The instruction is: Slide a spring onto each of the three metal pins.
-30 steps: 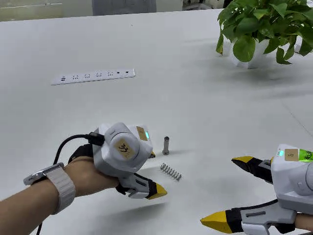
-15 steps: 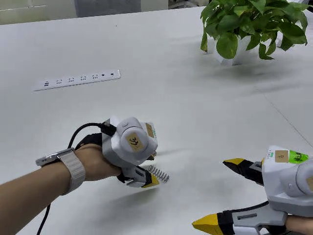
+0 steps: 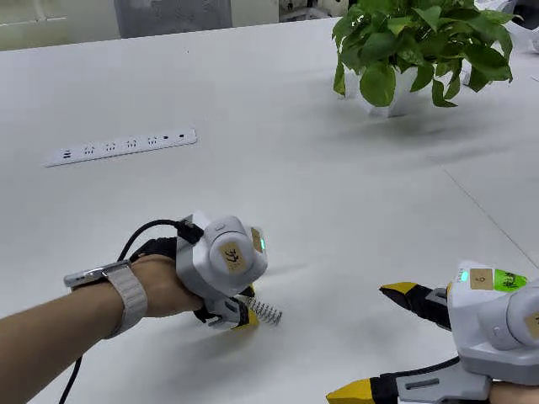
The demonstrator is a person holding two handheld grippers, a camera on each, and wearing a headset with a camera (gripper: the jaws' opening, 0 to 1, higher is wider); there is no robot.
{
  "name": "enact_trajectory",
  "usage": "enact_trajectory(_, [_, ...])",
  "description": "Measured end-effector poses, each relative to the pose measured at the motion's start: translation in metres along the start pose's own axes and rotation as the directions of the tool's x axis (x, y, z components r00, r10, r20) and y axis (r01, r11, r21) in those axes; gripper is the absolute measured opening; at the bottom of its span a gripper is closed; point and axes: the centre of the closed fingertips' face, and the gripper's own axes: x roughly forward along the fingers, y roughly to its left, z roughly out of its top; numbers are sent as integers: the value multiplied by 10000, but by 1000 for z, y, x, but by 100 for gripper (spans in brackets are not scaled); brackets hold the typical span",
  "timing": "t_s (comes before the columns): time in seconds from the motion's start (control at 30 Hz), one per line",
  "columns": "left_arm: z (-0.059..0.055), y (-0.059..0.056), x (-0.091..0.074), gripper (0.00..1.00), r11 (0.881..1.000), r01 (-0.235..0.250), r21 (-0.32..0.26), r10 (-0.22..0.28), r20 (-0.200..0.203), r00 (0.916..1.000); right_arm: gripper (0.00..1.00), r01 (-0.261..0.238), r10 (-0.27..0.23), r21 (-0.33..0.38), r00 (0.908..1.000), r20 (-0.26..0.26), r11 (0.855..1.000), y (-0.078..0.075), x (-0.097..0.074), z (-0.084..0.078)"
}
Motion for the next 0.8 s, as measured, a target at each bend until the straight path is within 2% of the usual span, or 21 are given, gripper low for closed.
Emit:
enact_trajectory(0.17, [-3,-6,1,13,9995,324,-33,-325,-127,9994,98,-55,55,-11,10000,3,10000,3,2,2])
enact_trajectory(0.3, [-3,-6,2,12,9994,335,-14,-335,-173,9993,98,-87,87,-40,10000,35,10000,5,4,5])
enact_trajectory(0.8, [-1,-6,2,12,9977,350,-584,-365,-254,9990,98,-161,161,-79,9999,4,9998,10,6,4])
